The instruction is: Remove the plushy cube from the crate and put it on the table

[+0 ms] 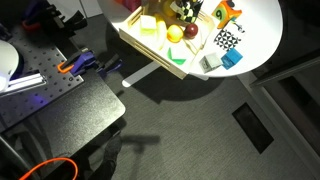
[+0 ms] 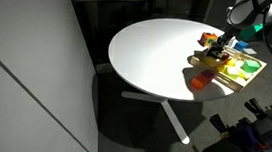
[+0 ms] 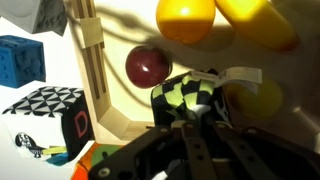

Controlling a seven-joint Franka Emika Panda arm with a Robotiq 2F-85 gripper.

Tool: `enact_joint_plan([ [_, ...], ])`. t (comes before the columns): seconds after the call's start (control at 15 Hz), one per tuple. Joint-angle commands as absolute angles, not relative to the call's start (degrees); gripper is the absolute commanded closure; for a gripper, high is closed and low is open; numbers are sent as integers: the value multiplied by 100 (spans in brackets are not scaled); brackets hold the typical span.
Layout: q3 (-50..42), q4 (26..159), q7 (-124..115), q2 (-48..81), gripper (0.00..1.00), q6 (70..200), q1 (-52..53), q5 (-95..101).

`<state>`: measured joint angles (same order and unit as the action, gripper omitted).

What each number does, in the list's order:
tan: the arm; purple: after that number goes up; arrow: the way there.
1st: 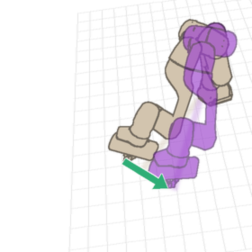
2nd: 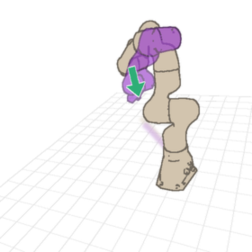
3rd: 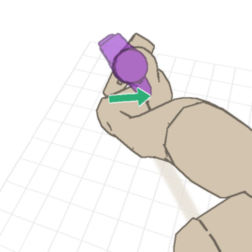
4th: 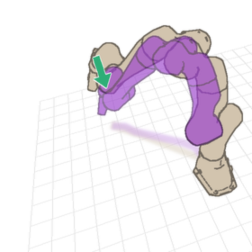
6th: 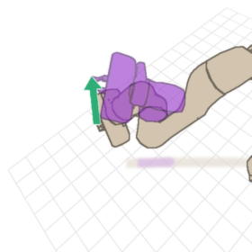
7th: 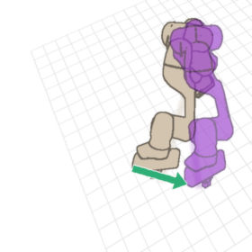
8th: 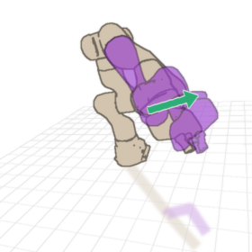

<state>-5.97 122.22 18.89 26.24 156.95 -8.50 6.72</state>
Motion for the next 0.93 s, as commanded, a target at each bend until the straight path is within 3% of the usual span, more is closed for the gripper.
enact_joint_plan([
  [0.0, -621, 12366, 1577, 2383, 96, 15979, -671, 931],
  [0.87, -55, 12897, 1562, 2016, 96, 16742, -465, 754],
])
